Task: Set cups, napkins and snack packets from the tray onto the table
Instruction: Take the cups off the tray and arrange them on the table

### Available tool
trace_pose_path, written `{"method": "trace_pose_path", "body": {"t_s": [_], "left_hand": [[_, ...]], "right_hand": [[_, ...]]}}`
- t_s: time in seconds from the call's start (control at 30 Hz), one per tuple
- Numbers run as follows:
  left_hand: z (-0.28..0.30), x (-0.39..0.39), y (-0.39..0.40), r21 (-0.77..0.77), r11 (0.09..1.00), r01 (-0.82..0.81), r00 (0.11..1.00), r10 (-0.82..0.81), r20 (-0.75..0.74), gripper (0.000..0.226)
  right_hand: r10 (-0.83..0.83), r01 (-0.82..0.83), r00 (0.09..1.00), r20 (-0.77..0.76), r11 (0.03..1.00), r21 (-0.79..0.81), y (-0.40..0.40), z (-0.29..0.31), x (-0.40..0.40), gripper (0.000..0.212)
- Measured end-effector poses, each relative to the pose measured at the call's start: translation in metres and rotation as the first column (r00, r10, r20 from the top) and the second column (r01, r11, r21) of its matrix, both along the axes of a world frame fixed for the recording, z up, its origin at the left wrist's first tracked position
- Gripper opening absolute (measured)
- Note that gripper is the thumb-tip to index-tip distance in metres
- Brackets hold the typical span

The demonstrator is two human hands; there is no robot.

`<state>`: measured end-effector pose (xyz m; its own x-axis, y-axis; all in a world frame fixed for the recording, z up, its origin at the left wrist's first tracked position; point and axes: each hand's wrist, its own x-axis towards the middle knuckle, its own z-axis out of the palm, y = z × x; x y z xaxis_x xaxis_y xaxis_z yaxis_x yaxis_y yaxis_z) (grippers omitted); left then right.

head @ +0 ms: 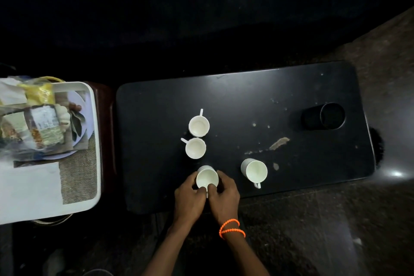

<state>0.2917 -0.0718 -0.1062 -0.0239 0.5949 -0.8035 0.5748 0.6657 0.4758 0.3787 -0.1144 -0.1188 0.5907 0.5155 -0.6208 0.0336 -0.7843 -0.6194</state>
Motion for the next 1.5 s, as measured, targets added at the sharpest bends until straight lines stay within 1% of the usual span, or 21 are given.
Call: {"method": "trace_pose_path", "body": {"t_s": [0.1,0.23,0.3,0.37,0.43,0.47,0.53,0.6,0.63,0.67,0.7,0.8,0.87,0.97,1.07,1.17,1.3,1.43,1.5], "left_hand": [[-0.004,-0.003,0.004,-0.01,1.0,-0.028,0.999,0.028,-0.026,0.055],[-0.016,-0.013,0.027,0.042,0.988,-0.15,0.986,0.152,-0.073,0.05],[-0.02,-0.018,0.046,0.039,0.98,-0.196,0.978,0.198,-0.069,0.048],[-0.022,-0.019,0.064,-0.005,0.975,-0.224,0.974,0.224,-0.027,0.051],[-0.022,-0.017,0.078,-0.042,0.968,-0.247,0.969,0.247,0.0,0.057],[-0.022,-0.016,0.083,-0.036,0.968,-0.25,0.968,0.25,-0.011,0.056],[-0.02,-0.013,0.09,0.033,0.969,-0.245,0.966,0.247,-0.077,0.05],[-0.016,-0.01,0.098,0.186,0.961,-0.203,0.961,0.232,-0.152,0.047],[-0.015,-0.008,0.103,0.259,0.951,-0.167,0.963,0.214,-0.164,0.046],[-0.014,-0.006,0.109,0.307,0.943,-0.13,0.969,0.186,-0.16,0.046],[-0.013,-0.002,0.117,0.324,0.942,-0.091,0.978,0.145,-0.148,0.044],[-0.013,0.017,0.142,0.269,0.962,0.052,0.989,-0.013,-0.145,0.029],[-0.009,0.03,0.156,0.212,0.973,0.096,0.985,-0.063,-0.16,0.033],[-0.006,0.044,0.169,0.157,0.986,0.048,0.991,-0.027,-0.13,0.043],[-0.003,0.053,0.173,0.126,0.991,-0.037,0.994,0.049,-0.096,0.044],[0.001,0.066,0.169,0.141,0.986,-0.089,0.993,0.098,-0.059,0.041],[0.007,0.09,0.16,0.15,0.988,-0.02,0.999,0.026,-0.04,0.036],[0.007,0.114,0.145,0.154,0.985,0.081,0.997,-0.08,-0.013,0.025],[0.007,0.125,0.138,0.144,0.985,0.095,0.995,-0.095,-0.007,0.027]], "right_hand": [[0.007,-0.007,0.999,0.037,1.0,0.011,0.0,-0.003,0.004,0.048],[-0.096,0.091,0.993,0.076,0.993,0.07,0.021,-0.006,0.021,0.041],[-0.115,0.11,0.992,0.053,0.99,0.093,0.04,-0.008,0.031,0.037],[-0.042,0.039,0.999,0.026,0.993,0.114,0.06,-0.009,0.035,0.037],[0.085,-0.089,0.996,0.035,0.987,0.134,0.078,-0.01,0.035,0.037],[0.13,-0.134,0.991,0.042,0.98,0.146,0.086,-0.009,0.033,0.037],[0.139,-0.147,0.988,0.061,0.974,0.173,0.097,-0.008,0.032,0.037],[0.073,-0.086,0.995,0.073,0.979,0.183,0.106,-0.009,0.036,0.035],[0.038,-0.049,0.997,0.069,0.984,0.171,0.111,-0.01,0.039,0.034],[0.015,-0.025,0.998,0.065,0.989,0.146,0.115,-0.012,0.043,0.034],[0.01,-0.017,0.998,0.061,0.993,0.113,0.12,-0.013,0.045,0.034],[0.038,-0.038,0.999,0.024,0.999,0.021,0.135,-0.018,0.05,0.032],[0.073,-0.073,0.997,-0.009,0.997,0.003,0.141,-0.019,0.049,0.028],[0.055,-0.054,0.997,-0.047,0.998,0.028,0.148,-0.02,0.048,0.03],[0.011,-0.009,1.0,-0.026,0.998,0.069,0.152,-0.019,0.049,0.033],[-0.008,0.009,1.0,-0.015,0.996,0.093,0.152,-0.016,0.058,0.038],[-0.031,0.025,0.997,0.07,0.997,0.077,0.148,-0.014,0.084,0.039],[-0.042,0.038,0.991,0.13,0.999,0.029,0.141,-0.015,0.113,0.038],[-0.055,0.053,0.988,0.147,0.998,0.019,0.138,-0.016,0.124,0.038]]}}
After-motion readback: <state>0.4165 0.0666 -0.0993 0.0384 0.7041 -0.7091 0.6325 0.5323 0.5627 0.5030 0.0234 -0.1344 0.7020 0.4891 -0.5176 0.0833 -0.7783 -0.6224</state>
